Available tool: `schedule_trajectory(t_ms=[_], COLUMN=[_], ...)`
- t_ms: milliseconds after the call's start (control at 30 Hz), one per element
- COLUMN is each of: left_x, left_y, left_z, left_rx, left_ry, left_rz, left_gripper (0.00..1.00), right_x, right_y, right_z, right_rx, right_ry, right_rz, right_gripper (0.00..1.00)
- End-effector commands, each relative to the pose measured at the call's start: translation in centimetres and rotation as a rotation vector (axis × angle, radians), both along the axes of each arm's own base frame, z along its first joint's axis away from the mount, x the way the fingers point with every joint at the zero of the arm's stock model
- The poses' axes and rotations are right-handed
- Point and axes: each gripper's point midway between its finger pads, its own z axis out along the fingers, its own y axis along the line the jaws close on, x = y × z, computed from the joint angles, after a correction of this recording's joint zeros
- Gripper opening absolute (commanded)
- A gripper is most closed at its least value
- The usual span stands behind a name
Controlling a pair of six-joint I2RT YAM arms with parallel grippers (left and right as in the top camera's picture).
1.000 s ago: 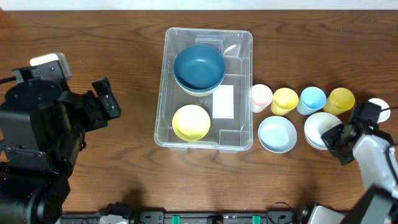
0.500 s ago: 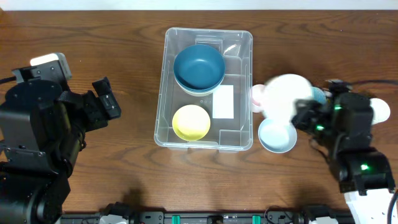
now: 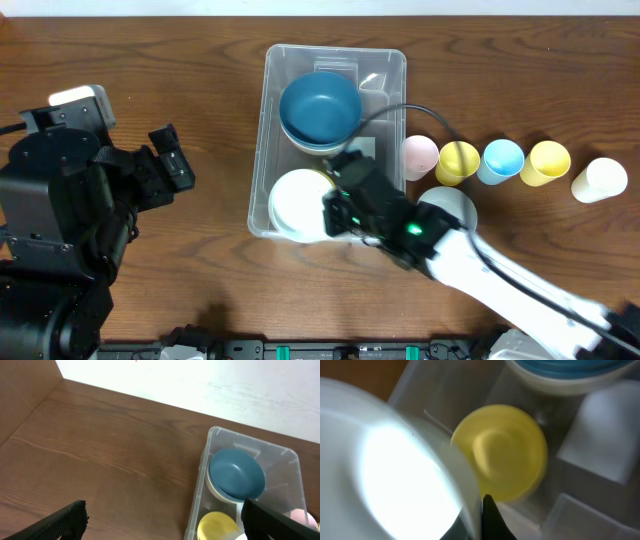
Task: Pack container
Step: 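Lift the white bowl and place it onto the yellow bowl in the bin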
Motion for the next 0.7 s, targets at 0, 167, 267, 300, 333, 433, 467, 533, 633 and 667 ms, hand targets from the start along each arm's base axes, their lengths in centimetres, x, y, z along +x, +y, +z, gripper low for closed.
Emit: schedule_trajectory(t_ms=[0,167,267,300,333,433,467,533,633,667], left_x=[0.1,0.1,0.1,0.1,0.1,0.1,0.1,0.1,0.1,0.1], left_y=[0.3,0.3,0.3,0.3,0.3,0.3,0.3,0.3,0.3,0.3], left_z=[-0.1,-0.1,-0.1,-0.1,-0.1,-0.1,-0.1,-0.1,-0.1,-0.1], left_rx=[0.009,0.009,0.009,0.009,0.009,0.009,0.009,0.009,0.009,0.009], left_ry=[0.004,0.004,0.004,0.004,0.004,0.004,0.004,0.004,0.004,0.004], left_rz=[0.014,0.014,0.014,0.014,0.014,0.014,0.014,0.014,0.014,0.014], left_gripper=[0.98,0.98,0.98,0.98,0.98,0.98,0.98,0.98,0.98,0.98], right_x=[0.3,1.0,1.5,1.7,1.9,2.4,2.7,3.6,5.2,5.5], right_y=[0.1,0.7,1.0,1.1,1.2,1.6,1.5,0.7,-2.5,-3.6], right_z=[-3.6,-4.7,-3.6,-3.3,-3.0,-1.4,-0.5,1.7,6.1,7.6], right_rx=[-0.095,-0.108,-0.112,-0.110,-0.107,-0.111,-0.117,-0.127,-0.150,-0.151], right_ry=[0.024,0.003,-0.043,-0.054,-0.063,-0.120,-0.148,-0.195,-0.272,-0.290], right_rz=[0.001,0.026,0.051,0.047,0.051,0.089,0.089,0.049,-0.068,-0.103], right_gripper=[0.01,0.16,0.02,0.03,0.08,0.78,0.84,0.86,0.91,0.91])
